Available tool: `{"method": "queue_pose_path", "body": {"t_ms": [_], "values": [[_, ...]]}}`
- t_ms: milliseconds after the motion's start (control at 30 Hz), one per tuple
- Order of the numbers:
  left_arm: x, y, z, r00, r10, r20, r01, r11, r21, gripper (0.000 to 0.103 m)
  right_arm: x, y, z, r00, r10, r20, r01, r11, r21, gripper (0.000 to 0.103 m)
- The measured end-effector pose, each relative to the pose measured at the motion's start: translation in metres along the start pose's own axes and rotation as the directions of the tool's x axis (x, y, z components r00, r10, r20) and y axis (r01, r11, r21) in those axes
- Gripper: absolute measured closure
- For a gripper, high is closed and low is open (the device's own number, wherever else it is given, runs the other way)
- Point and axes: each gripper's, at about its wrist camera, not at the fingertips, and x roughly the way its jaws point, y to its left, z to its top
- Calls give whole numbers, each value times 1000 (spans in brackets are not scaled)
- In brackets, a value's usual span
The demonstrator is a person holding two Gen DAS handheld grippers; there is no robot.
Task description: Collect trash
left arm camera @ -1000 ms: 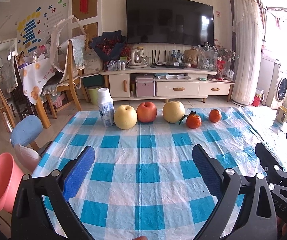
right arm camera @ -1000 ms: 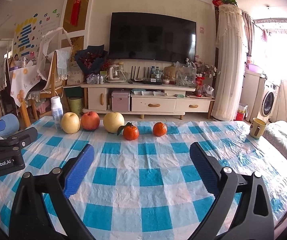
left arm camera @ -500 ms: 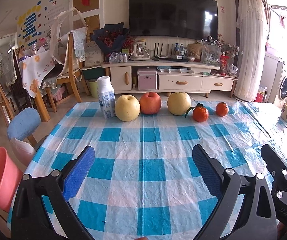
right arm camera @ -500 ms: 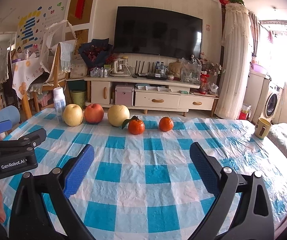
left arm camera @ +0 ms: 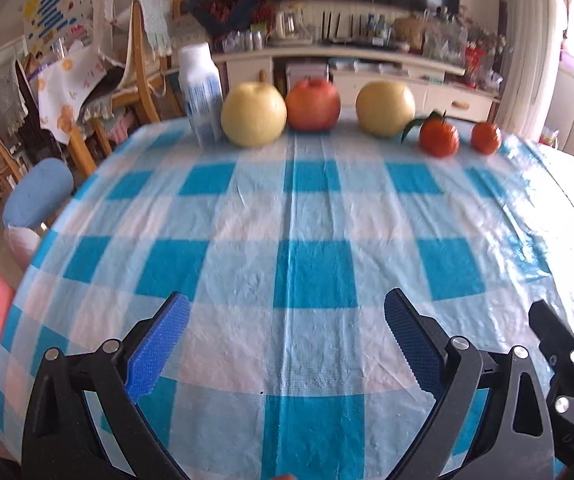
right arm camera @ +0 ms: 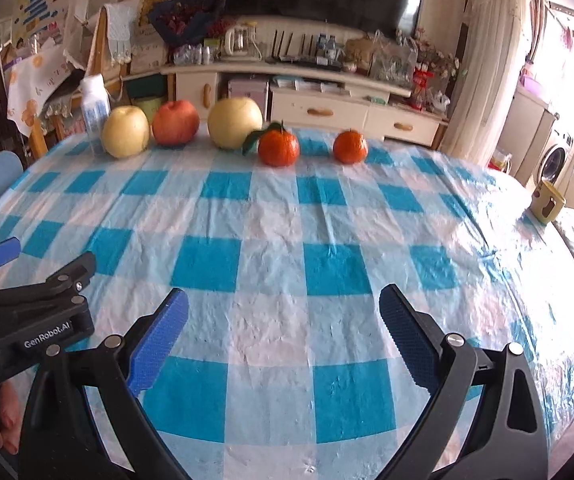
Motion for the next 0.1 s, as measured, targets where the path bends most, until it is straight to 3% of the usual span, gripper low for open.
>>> {"method": "queue_pose_path", "body": {"t_ms": [100], "values": [[15, -3, -2, 999, 6, -43, -5, 1000, 13, 6, 26, 1, -10, 995, -9, -97, 10, 1000, 11, 6]]}}
